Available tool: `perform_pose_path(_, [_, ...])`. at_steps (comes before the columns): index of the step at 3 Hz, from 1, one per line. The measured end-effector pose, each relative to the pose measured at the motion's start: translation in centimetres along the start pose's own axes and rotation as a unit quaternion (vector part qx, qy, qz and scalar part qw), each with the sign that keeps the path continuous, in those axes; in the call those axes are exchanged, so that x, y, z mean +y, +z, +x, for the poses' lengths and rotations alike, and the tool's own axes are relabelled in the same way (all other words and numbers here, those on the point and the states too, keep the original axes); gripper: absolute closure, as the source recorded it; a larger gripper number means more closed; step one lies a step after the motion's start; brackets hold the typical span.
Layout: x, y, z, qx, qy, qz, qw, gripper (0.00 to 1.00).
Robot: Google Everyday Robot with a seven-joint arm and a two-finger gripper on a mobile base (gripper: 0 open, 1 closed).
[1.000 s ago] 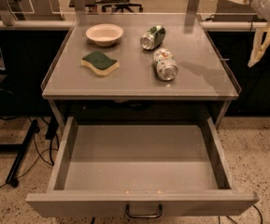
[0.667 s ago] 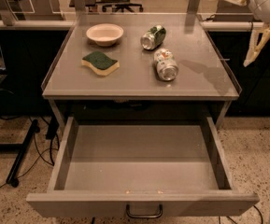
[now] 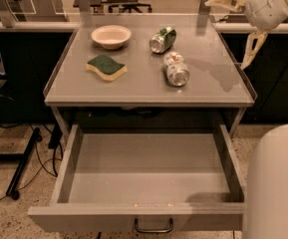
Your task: Place 7up can into top drawer
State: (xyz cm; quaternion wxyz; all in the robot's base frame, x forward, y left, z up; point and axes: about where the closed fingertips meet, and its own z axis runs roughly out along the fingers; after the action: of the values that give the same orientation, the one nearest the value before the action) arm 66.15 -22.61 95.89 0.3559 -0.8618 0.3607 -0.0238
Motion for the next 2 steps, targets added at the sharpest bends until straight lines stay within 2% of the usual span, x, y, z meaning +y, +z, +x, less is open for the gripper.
perform_pose_path(1, [-0.12,1.88,1.00,-0.016,-0.002,0.006,0.9999,0.00])
perform_pose_path(2, [-0.91,2.57,1.70,-0.012,-0.002,0.022,0.9997,0.00])
